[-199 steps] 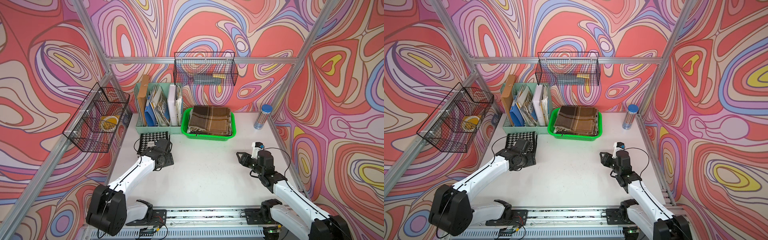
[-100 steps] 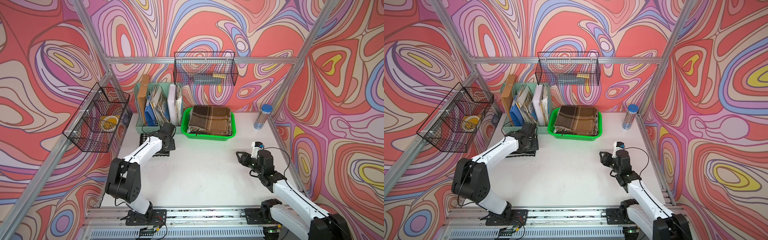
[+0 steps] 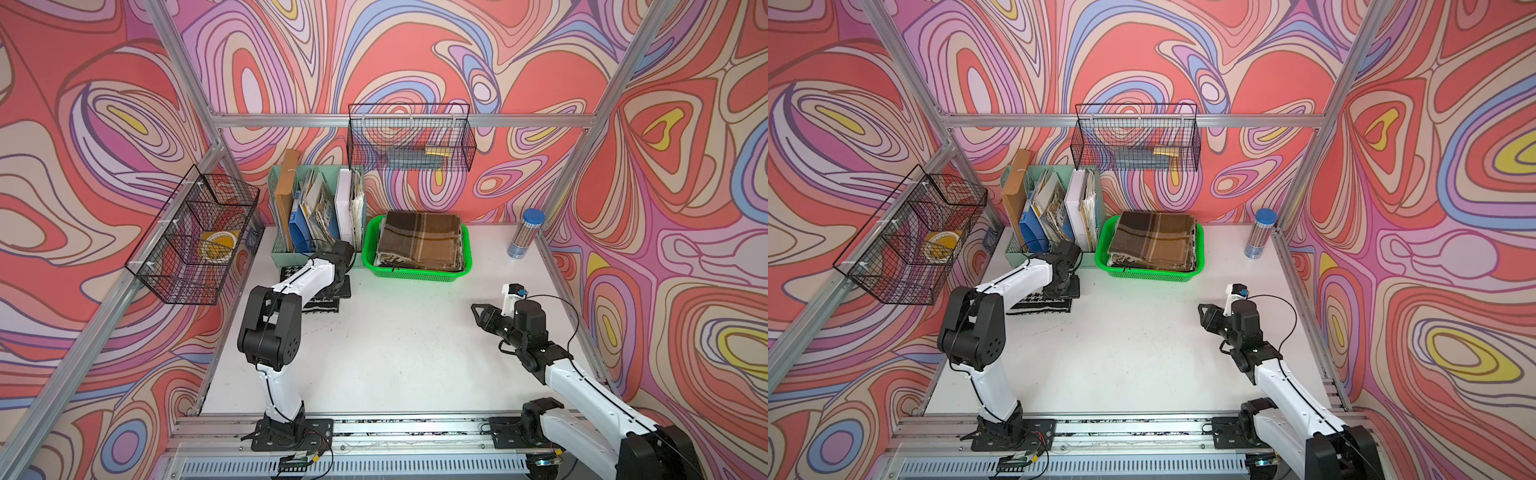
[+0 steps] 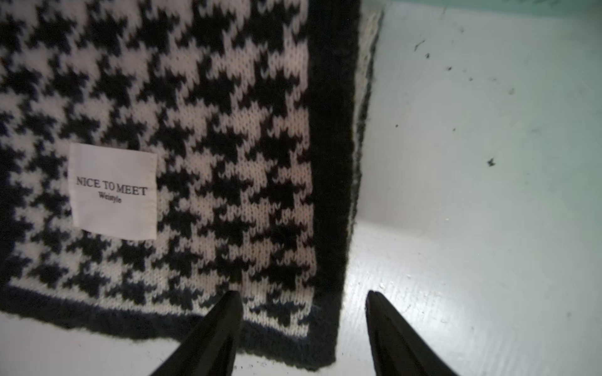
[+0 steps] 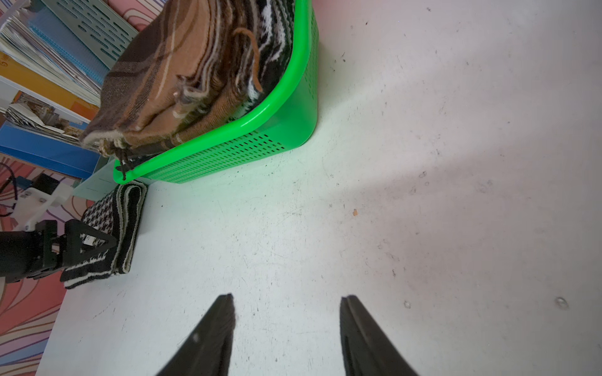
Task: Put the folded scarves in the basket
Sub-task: Move the scarf to the center of the board.
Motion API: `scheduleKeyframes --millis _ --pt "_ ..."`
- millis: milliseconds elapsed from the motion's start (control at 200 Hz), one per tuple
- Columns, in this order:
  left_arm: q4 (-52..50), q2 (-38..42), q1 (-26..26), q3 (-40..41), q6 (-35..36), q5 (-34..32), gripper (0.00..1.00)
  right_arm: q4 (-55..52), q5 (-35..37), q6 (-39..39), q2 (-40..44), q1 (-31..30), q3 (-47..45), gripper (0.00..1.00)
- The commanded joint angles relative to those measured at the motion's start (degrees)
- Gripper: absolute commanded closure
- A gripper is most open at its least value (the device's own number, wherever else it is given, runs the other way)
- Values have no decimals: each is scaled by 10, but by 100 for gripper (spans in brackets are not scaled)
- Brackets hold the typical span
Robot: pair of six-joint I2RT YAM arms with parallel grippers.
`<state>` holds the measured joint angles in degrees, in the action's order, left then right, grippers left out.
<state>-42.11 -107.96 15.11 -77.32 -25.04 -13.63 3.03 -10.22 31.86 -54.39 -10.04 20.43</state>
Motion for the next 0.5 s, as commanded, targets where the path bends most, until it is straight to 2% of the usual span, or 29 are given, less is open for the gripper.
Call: scheduleKeyframes --millis 0,195,445,496 --pt "-37 -18 -1 -15 8 -22 37 1 -7 0 -5 2 4 47" --pt "-49 -38 -1 -22 9 -26 47 1 -10 0 -7 2 5 47" --pt "-59 -53 -1 -24 7 -6 97 0 -10 -1 -7 2 5 47" --pt "-63 -52 -1 -24 6 3 100 0 -11 0 -7 2 6 47"
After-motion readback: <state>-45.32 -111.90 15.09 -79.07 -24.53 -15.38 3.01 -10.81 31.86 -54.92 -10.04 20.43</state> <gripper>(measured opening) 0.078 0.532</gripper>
